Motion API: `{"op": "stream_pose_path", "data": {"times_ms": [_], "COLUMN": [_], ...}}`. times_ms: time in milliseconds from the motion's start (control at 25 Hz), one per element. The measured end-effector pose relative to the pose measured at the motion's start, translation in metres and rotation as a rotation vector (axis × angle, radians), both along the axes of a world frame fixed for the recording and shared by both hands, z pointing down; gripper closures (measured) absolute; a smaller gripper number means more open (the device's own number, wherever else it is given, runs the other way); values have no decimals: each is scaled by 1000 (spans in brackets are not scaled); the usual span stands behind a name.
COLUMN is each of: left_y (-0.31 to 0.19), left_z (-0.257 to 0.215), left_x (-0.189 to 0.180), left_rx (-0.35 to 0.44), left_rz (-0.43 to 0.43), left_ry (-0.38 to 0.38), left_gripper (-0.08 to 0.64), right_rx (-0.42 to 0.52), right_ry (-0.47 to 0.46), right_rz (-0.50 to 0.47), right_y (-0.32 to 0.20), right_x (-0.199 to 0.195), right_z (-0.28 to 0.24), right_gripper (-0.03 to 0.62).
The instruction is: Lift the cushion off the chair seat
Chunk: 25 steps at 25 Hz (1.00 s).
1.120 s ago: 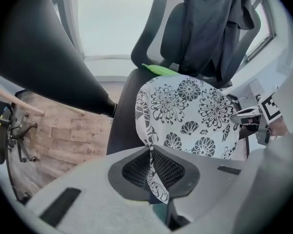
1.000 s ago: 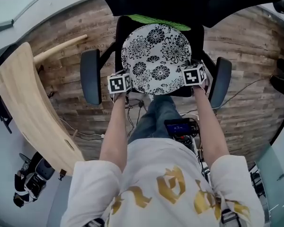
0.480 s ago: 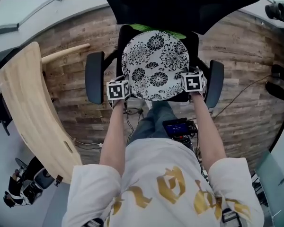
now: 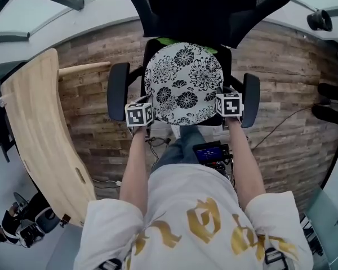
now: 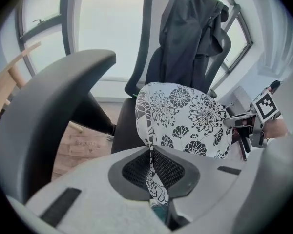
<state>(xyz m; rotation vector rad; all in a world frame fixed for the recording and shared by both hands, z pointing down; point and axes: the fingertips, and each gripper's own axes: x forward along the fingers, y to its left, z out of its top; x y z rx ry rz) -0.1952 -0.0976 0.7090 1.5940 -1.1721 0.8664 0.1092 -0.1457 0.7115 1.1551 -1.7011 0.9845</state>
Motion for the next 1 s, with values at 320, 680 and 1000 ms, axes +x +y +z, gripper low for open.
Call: {"op": "stream_pose_path", "data": {"times_ms": [320,680,1000], "left_y": [24,45,48], "left_z": [-44,-88,-127], "left_x": [-11,-10,2], "left_rx": [65,151,223], "left_rz": [-10,-35,64], "left_ry": [-33,-12,1], "left_gripper": [540,540,540], "right_rx": [67,180,235], "right_ry": [-18,-39,-4], "right_rz": [8,26,16], "right_y": [33,63,82], "right_x": [3,3,10], "right_z": [-38,-91,-119], "right_gripper": [565,565,565]}}
